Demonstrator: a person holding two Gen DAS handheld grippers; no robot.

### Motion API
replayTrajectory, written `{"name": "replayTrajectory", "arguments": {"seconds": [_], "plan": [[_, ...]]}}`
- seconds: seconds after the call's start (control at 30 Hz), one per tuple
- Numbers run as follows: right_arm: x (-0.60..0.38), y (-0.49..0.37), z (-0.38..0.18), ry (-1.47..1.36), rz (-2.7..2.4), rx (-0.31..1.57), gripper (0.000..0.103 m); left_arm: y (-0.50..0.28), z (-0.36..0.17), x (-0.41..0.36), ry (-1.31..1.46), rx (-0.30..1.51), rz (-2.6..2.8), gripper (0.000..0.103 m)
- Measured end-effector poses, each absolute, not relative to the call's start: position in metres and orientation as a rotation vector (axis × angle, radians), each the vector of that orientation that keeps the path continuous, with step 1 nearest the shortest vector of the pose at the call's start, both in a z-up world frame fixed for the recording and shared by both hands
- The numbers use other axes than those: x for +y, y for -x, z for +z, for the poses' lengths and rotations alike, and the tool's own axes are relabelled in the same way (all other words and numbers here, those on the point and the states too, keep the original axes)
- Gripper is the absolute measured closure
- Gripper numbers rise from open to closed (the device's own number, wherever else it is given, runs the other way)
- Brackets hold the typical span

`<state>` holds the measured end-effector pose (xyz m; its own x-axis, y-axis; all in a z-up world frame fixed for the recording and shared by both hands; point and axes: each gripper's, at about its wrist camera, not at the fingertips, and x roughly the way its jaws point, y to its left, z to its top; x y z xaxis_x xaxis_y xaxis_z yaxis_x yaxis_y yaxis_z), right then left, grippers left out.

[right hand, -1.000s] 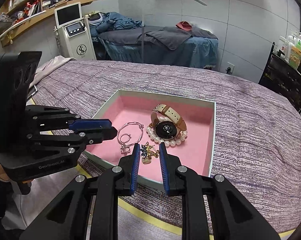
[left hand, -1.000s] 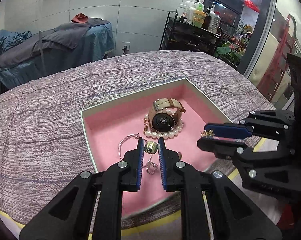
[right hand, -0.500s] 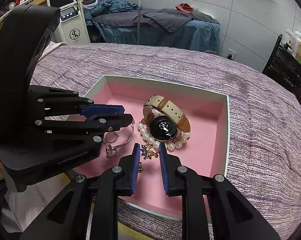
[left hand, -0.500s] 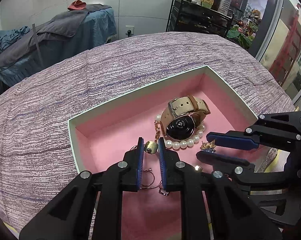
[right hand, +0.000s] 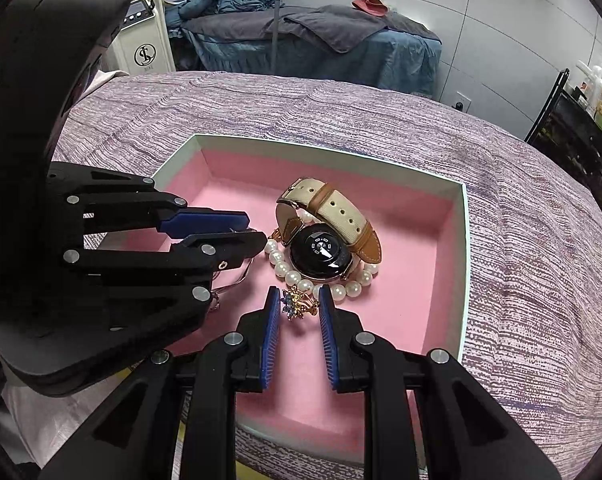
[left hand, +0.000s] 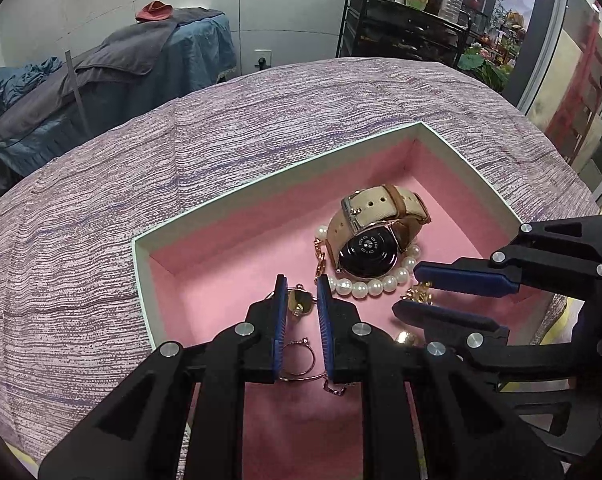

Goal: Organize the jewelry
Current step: 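Open both tools to release the earrings onto the pink lining, then move both tools back toward the gold ring and flower charm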

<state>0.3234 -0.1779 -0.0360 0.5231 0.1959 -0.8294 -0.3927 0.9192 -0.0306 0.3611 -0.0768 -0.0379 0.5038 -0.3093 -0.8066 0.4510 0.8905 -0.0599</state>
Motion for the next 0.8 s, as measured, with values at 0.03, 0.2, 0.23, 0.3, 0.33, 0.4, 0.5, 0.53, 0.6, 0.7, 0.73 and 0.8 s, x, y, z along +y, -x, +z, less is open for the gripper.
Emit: {"name": "replayTrajectory", "arguments": {"seconds": [0.03,0.2,0.23,0.3,0.33,0.4,0.5,0.53,0.6,0.7,0.73,0.8], "plan": [[-0.179,-0.323,-0.036,0.224,0.357,0.958,0.084,-0.361,-0.037,-0.076,-0.16,0.934,-0.463,0.085],[-0.176,-0.32,-0.035,0.239,0.363,0.944,0.074,-0.358,-0.028,-0.072,-0.142,0.9,-0.464,0.062],[-0.175,-0.318,-0.034,0.245,0.359,0.938,0.073,-0.357,-0.025,-0.071,-0.13,0.895,-0.467,0.061],[-0.174,-0.314,-0.032,0.244,0.36,0.924,0.071,-0.353,-0.017,-0.067,-0.106,0.873,-0.459,0.049],[-0.175,-0.312,-0.03,0.239,0.359,0.916,0.071,-0.35,-0.012,-0.064,-0.096,0.856,-0.448,0.044],[-0.176,-0.305,-0.025,0.226,0.354,0.892,0.064,-0.34,-0.001,-0.056,-0.062,0.811,-0.434,0.026],[-0.182,-0.291,-0.016,0.201,0.347,0.85,0.054,-0.321,0.014,-0.041,0.005,0.746,-0.424,0.011],[-0.184,-0.286,-0.013,0.188,0.346,0.837,0.052,-0.314,0.016,-0.037,0.021,0.736,-0.425,0.01],[-0.189,-0.277,-0.007,0.163,0.345,0.817,0.045,-0.301,0.015,-0.029,0.041,0.736,-0.434,0.009],[-0.195,-0.258,-0.001,0.13,0.34,0.787,0.038,-0.282,0.008,-0.014,0.082,0.759,-0.438,0.006],[-0.197,-0.252,0.0,0.124,0.341,0.778,0.036,-0.276,0.005,-0.008,0.101,0.767,-0.438,0.006],[-0.2,-0.239,0.002,0.12,0.341,0.764,0.033,-0.264,-0.002,0.003,0.137,0.787,-0.428,0.006]]}}
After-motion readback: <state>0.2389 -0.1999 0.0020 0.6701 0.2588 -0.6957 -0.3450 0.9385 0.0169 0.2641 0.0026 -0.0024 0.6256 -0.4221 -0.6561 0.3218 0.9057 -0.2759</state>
